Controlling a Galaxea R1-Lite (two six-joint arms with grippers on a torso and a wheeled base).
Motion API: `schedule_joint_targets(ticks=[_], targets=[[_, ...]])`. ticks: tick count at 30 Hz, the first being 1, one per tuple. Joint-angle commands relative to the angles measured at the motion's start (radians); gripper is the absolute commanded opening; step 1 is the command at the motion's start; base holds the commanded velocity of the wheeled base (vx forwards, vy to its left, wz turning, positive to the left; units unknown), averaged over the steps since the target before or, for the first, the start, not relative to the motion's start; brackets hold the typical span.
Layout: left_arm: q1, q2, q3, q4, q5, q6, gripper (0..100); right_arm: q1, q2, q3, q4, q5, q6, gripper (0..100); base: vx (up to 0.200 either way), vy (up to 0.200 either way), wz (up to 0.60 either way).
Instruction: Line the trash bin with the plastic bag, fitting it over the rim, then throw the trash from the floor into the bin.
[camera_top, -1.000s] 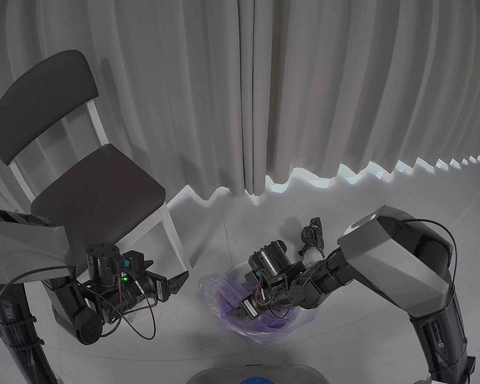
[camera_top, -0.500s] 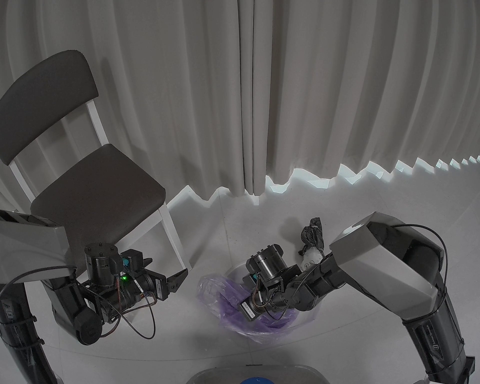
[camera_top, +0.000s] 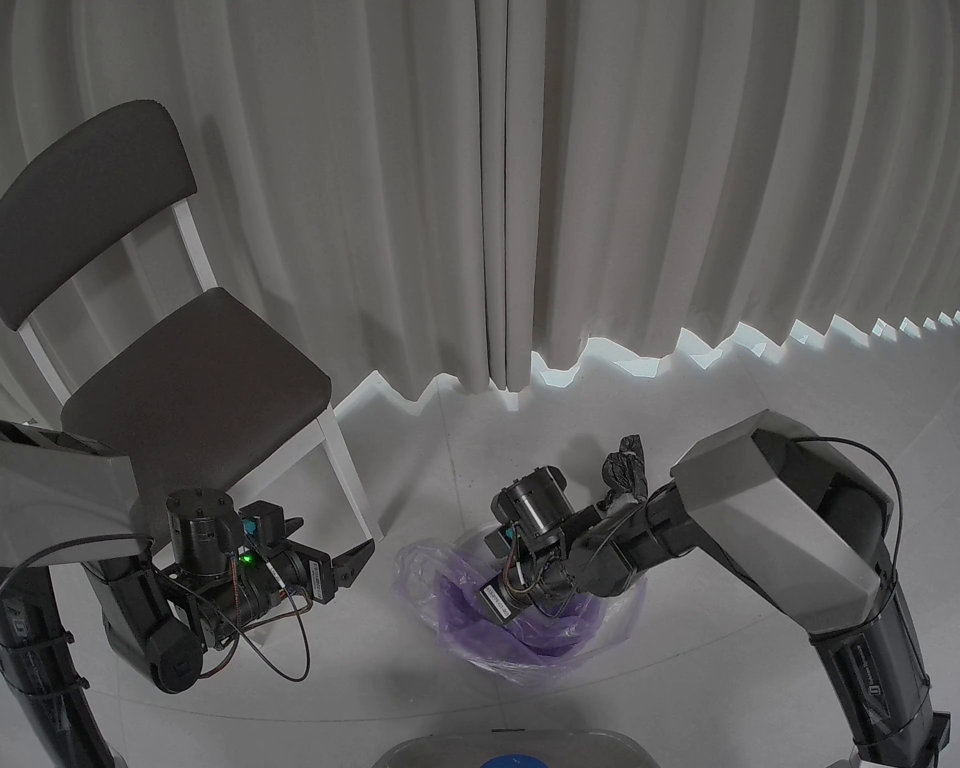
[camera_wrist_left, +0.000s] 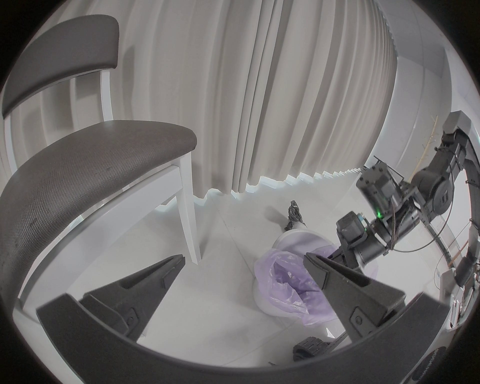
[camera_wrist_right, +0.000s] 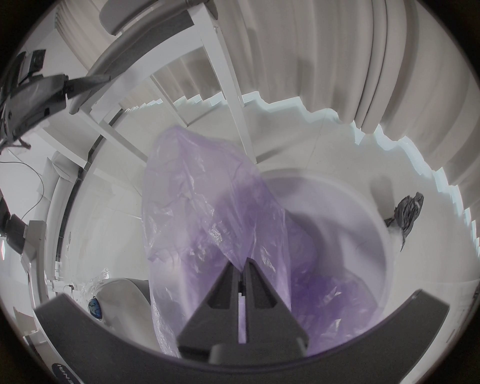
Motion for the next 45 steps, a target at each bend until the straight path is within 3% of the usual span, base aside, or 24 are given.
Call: schedule_joint_targets(ticks=[1,8,14,24,25,43,45], targets=[[0.000,0.001,-0.002,-0.001,0.000,0.000,100,-0.009,-0.022,-0.134,0.097,-0.010,-0.034,0,0.000,0.000,0.00],[0.007,-0.002,0.001,-0.001,0.000,0.000,100,-0.038,0.017,-0.441,0.354,-0.016,-0.138,0,0.000,0.000,0.00],[0.009,-0.003,0.003,-0.001,0.000,-0.002,100,-0.047,0.039,-0.441,0.519,-0.033,-0.183,0,0.000,0.000,0.00],[0.014,0.000,0.023,-0.030,-0.001,-0.002,100,-0.064,0.028,-0.441,0.537,-0.076,-0.286,0,0.000,0.000,0.00],[0.014,0.000,0.024,-0.033,0.000,-0.002,100,-0.061,0.028,-0.441,0.535,-0.079,-0.284,100,0.000,0.000,0.00],[0.007,-0.012,0.076,-0.116,-0.001,0.001,100,-0.043,-0.230,-0.441,0.486,-0.074,-0.273,100,0.000,0.000,0.00],[0.007,-0.032,0.081,-0.139,-0.001,0.000,100,-0.040,-0.355,-0.234,0.341,-0.078,-0.276,100,0.000,0.000,0.00]])
